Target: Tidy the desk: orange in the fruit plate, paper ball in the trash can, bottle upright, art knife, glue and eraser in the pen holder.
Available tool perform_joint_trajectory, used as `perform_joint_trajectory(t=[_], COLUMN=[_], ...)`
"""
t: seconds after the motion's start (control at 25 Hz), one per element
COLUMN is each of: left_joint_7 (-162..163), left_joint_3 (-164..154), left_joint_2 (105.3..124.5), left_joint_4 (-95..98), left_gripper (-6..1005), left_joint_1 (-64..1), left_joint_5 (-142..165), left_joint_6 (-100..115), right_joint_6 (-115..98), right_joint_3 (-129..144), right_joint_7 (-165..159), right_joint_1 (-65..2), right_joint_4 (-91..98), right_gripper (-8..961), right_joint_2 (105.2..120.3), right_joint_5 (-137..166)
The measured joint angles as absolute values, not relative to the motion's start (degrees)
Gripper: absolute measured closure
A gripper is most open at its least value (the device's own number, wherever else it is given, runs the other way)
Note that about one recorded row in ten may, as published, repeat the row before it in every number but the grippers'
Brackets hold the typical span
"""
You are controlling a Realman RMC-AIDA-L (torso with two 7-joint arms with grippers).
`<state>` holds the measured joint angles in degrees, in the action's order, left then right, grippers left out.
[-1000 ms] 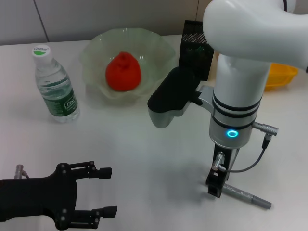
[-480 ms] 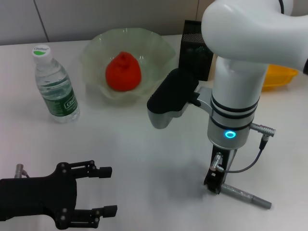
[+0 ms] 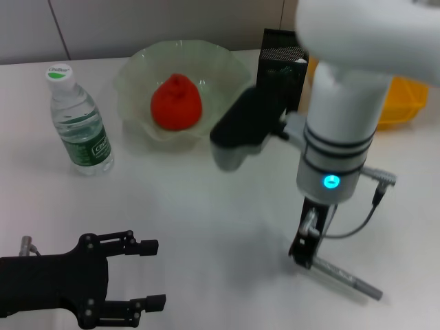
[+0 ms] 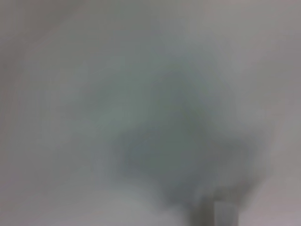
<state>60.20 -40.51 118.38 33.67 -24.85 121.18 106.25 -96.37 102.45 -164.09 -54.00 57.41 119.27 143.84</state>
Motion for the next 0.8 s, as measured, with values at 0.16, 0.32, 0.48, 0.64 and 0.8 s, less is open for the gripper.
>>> perform_joint_trajectory(t=[0.16,0.32,0.48,0.64,0.8], left_joint_7=[60.2,59.83,59.66,59.53,59.51], left_joint_3=[-40.52,-40.51,-40.49,-40.42,-40.42], left_joint_2=[118.38,118.39,118.39,118.39,118.39], left_joint_4=[33.66,33.66,33.66,33.66,33.66], left_gripper=[218,217,217,218,218], left_joint_1=[-24.77,-24.57,-24.54,-24.52,-24.63], left_joint_5=[121.14,121.1,121.08,121.02,121.01], left_joint_6=[106.27,106.38,106.38,106.38,106.32], right_joint_6=[-100.58,-102.94,-99.42,-90.99,-79.25], right_joint_3=[92.78,77.51,67.94,63.65,60.7], right_joint_7=[-160.91,-155.35,-149.42,-143.13,-138.33], right_joint_1=[-52.55,-51.94,-51.72,-49.82,-47.93], right_joint_4=[63.43,70.13,72.92,73.66,73.42], right_gripper=[802,803,804,805,805], right_joint_2=[119.12,118.34,117.09,116.96,117.03], right_joint_5=[148.5,153.14,154.68,154.47,152.37])
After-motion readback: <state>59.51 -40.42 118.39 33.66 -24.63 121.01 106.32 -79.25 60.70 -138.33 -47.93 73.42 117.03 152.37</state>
